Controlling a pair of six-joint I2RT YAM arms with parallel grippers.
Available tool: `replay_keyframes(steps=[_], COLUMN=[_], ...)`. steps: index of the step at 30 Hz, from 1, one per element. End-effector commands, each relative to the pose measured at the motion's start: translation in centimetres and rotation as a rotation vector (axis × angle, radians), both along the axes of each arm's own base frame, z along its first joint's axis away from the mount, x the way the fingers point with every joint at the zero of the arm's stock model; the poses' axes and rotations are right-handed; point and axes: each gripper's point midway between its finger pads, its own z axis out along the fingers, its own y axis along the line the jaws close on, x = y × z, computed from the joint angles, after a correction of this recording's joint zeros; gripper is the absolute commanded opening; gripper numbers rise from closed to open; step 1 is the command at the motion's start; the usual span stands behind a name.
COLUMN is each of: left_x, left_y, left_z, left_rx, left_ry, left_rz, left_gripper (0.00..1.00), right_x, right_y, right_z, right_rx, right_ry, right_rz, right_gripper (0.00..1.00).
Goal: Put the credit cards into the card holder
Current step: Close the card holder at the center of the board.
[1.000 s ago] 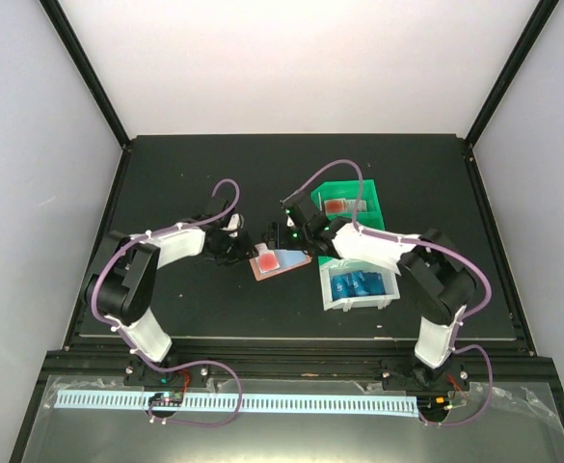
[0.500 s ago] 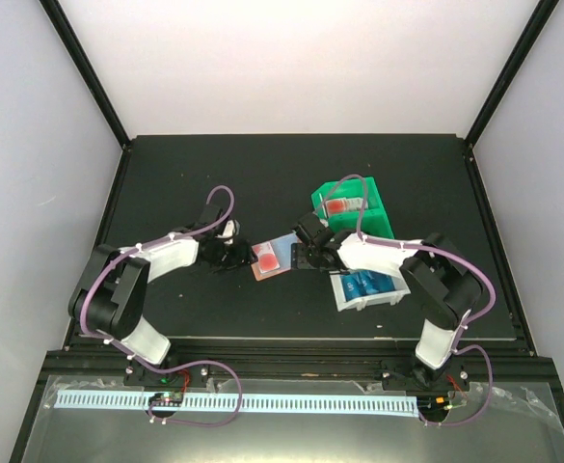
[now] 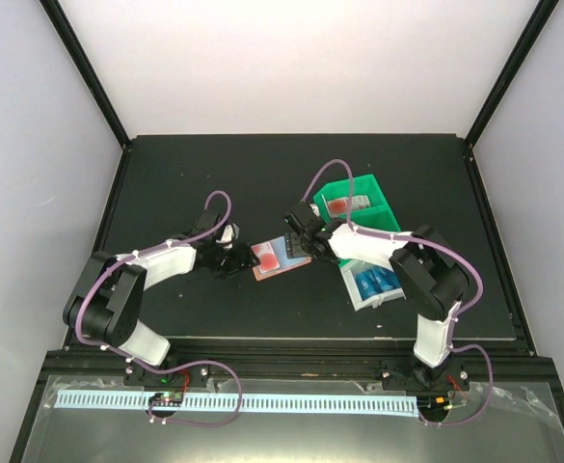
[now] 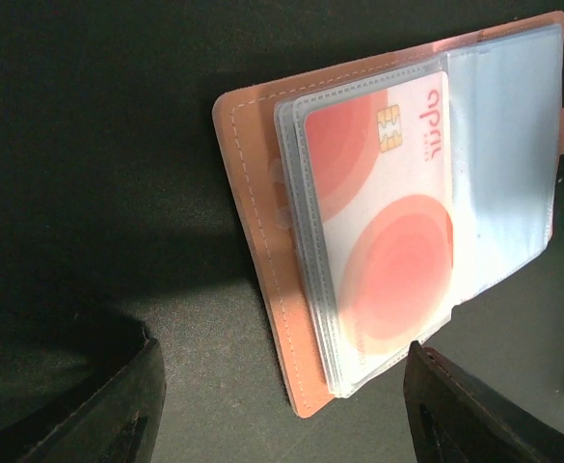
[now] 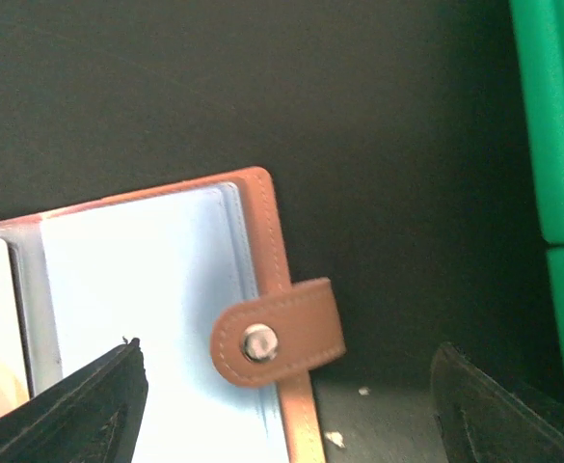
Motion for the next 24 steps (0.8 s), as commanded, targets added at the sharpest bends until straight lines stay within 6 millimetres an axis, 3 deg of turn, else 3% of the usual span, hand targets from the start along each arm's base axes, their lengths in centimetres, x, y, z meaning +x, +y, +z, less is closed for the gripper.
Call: replay_keyframes(steps=[1, 6, 11, 16, 22, 24], left_x=[-0.4, -0.4, -0.3, -0.2, -0.5, -0.6], left_y=[-0.2, -0.1, 0.0, 0.1, 0.6, 1.0], left_z=[-0.2, -0.5, -0.6, -0.5, -0.3, -0.2], left_rx=[-0.013, -0.003, 0.005, 0.01, 0.024, 0.042], left_ry=[0.023, 0.029, 0.019, 0.009, -0.007, -0.017], left_rz=[0.02, 0.025, 0.023, 0.021, 0.027, 0.034], left_gripper=[0.69, 0.69, 0.69, 0.69, 0.69, 0.69], right_x=[1.8, 2.7, 3.1, 3.3, 3.4, 3.2], right_y=[0.6, -1.2, -2.4, -2.0, 0.1, 0.8], right_z=[0.2, -0.4, -0.1, 0.2, 1.1, 1.9], right_rx=[-0.062, -0.16, -0.203, -0.187, -0.103, -0.059], right_ry=[-0.055, -0.08, -0.103, -0.114, -0.099, -0.098], right_rz=[0.051, -0.03, -0.092, -0.094, -0.024, -0.003], right_gripper=[0.81, 0.77, 0.6, 0.39, 0.07, 0.01])
